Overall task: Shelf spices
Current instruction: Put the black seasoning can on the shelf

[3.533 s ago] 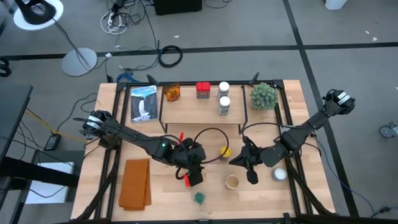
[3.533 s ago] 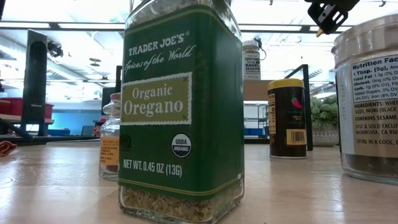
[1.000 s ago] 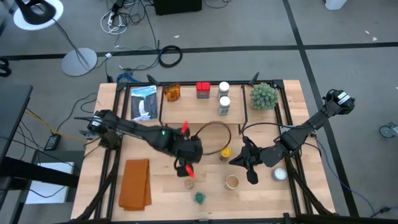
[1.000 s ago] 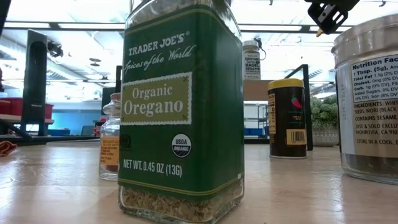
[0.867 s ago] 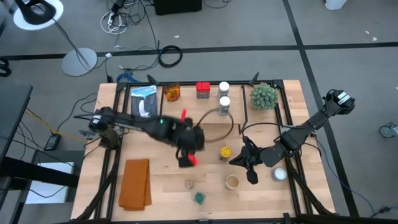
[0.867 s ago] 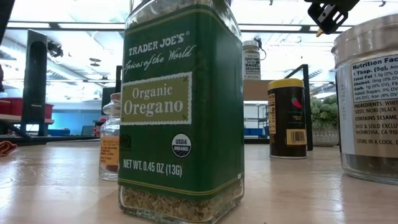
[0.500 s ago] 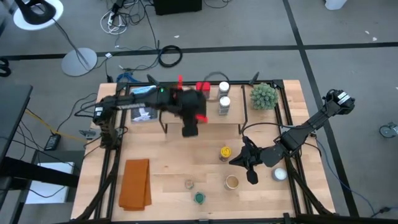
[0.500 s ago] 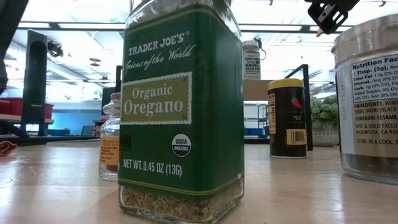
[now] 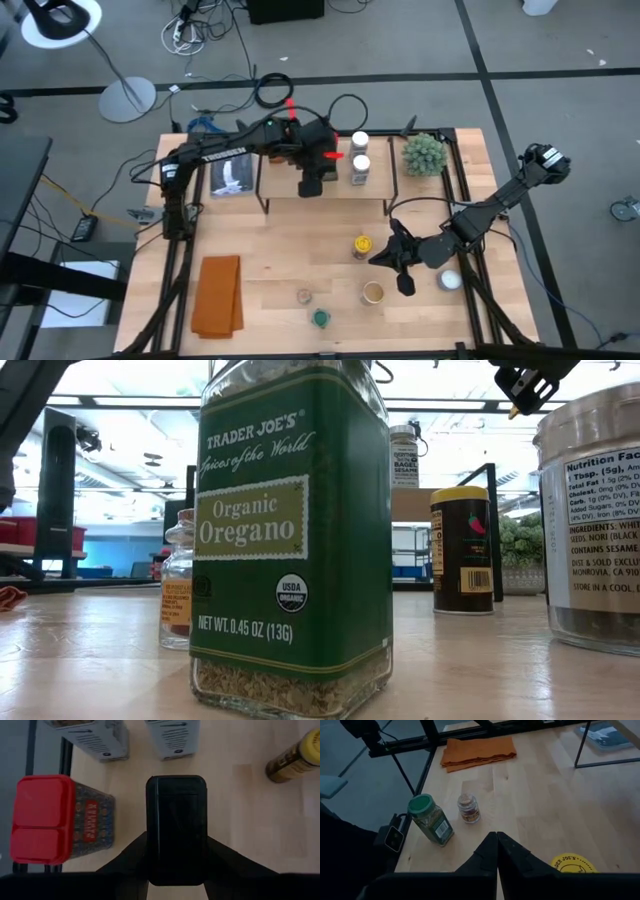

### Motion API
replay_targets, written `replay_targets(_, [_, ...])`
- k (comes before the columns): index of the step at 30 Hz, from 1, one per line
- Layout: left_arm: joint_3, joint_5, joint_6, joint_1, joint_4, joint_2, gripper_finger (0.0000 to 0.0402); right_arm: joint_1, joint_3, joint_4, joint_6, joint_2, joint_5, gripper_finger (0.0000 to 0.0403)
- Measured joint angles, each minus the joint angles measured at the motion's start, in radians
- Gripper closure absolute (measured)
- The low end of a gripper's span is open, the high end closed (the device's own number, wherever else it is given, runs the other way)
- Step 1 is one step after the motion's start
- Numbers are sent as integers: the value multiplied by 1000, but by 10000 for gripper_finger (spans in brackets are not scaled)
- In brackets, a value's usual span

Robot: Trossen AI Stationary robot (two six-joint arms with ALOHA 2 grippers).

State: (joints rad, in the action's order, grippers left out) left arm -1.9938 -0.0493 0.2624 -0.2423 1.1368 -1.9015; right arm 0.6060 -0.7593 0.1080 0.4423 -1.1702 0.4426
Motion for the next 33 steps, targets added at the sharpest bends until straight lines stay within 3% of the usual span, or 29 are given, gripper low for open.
replay_targets(13, [1,-64,12,-7,-26,-27,259,0,0,13,-1,0,0,399])
replay_targets(33, [1,-62,-46,-5,-23,-26,259,0,0,21,0,0,-1,400])
